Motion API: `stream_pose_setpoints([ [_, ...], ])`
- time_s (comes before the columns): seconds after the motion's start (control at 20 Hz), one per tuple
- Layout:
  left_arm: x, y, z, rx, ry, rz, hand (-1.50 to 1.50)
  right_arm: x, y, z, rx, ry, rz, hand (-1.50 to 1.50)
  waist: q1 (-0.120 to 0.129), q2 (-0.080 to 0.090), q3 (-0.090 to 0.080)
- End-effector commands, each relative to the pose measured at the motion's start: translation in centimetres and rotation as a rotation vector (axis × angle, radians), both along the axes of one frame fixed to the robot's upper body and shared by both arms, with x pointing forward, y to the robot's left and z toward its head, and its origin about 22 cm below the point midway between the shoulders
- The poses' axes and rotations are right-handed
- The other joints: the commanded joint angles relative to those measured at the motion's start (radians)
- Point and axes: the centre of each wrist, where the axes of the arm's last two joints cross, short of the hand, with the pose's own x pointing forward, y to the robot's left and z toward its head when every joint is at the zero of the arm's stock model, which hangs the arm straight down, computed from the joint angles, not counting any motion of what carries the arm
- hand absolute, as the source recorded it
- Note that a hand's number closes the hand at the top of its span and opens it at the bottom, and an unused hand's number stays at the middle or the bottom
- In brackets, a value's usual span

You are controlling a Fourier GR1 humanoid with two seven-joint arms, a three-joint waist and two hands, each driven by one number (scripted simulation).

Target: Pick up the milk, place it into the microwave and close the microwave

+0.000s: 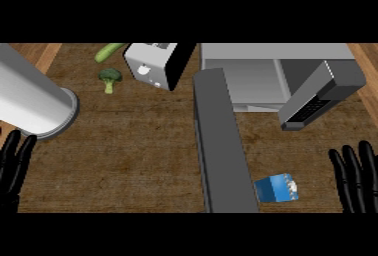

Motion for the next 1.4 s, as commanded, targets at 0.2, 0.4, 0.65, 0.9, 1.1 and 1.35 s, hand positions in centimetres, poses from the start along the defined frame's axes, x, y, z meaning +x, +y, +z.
stream_pose_setpoints([
  [0.2,-4.5,0.9,1.3,-0.018,-0.006,0.018,-1.5,-1.4,-0.6,-0.8,-0.124,0.017,-0.117,-1.5,0.004,0.0,0.001],
  [0.4,-4.1,2.2,0.9,-0.014,-0.012,0.014,-1.5,-0.5,0.8,-3.5,-0.11,0.063,-0.165,-1.5,0.003,0.003,0.0],
  [0.65,-5.4,2.5,0.8,-0.006,-0.006,0.005,-1.5,0.1,-1.8,-8.4,-0.116,0.122,-0.249,-1.5,0.003,0.003,0.002],
  [0.9,-6.7,2.7,0.8,-0.006,-0.004,0.023,-1.5,-0.4,-2.6,-12.1,-0.146,0.19,-0.298,-1.5,0.006,0.002,0.002],
  [1.1,-7.7,1.9,0.3,-0.016,-0.001,0.003,-1.5,0.1,-3.9,-14.6,-0.131,0.248,-0.314,-1.5,0.01,0.002,0.002],
  [1.35,-8.9,3.1,0.3,0.005,0.005,0.008,-1.5,-0.7,-4.8,-18.3,-0.144,0.28,-0.323,-1.5,0.01,0.002,0.002],
])
